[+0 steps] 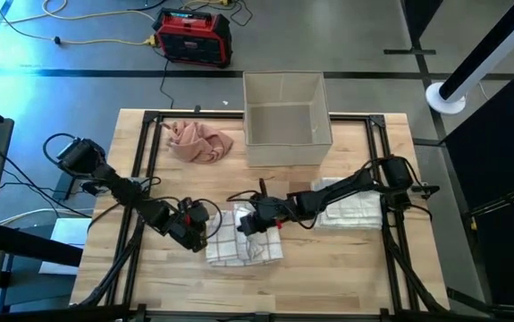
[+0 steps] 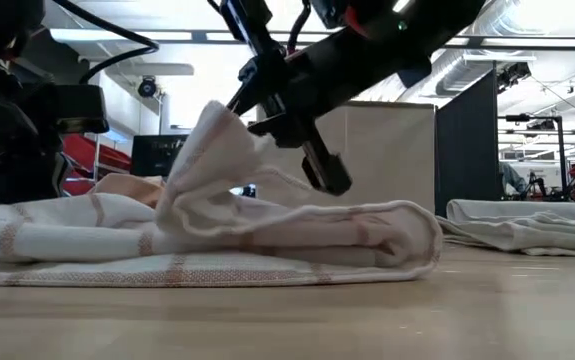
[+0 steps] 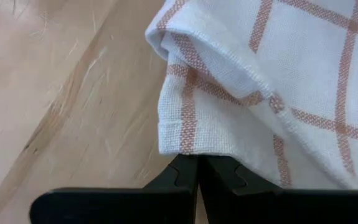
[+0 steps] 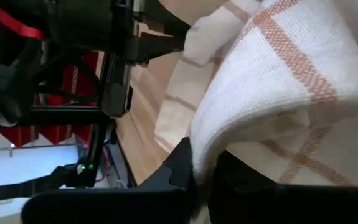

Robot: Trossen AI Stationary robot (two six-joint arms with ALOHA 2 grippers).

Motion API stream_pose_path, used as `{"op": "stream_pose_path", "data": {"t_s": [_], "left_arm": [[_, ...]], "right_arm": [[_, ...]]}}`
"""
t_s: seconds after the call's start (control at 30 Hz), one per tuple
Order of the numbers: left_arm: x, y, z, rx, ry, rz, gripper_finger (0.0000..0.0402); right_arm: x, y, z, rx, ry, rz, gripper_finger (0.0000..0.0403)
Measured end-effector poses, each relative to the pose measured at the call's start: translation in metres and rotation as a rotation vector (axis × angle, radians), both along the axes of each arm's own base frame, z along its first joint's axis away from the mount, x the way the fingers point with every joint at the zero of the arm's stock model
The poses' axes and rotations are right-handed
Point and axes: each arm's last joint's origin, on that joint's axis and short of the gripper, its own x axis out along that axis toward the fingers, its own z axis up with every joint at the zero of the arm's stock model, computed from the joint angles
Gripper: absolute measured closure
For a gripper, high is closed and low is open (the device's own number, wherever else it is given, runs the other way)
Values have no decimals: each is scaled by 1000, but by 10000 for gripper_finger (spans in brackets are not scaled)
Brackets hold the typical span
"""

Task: Fold towel
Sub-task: Fold the white squared towel

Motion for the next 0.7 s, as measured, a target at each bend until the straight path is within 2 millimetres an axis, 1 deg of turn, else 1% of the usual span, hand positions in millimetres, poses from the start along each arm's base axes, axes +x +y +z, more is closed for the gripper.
{"op": "stream_pose_path", "data": {"t_s": [0.07, 0.27, 0.37, 0.43, 0.53, 0.6, 0.67, 0.7], "left_arm": [[0, 0, 0, 0, 2, 0, 401], [0, 1, 0, 1, 8, 0, 401], [0, 2, 0, -5, 14, 6, 401], [0, 3, 0, -9, 17, 7, 401], [-2, 3, 6, -29, 25, -2, 401], [-4, 5, 14, -45, 38, 18, 401], [-10, 8, 25, -36, 60, 54, 401], [-10, 8, 33, -41, 25, 68, 401]], "right_arm": [[2, -1, 1, 17, -27, 14, 356], [7, -4, 8, 88, -99, 24, 231], [9, -5, 14, 134, -151, 91, 190], [9, -6, 16, 164, -160, 148, 178], [8, -9, 20, 193, -166, 211, 177], [7, -10, 25, 195, -162, 217, 187], [2, -10, 33, 169, -145, 217, 207], [-1, -9, 39, 143, -142, 217, 220]]}}
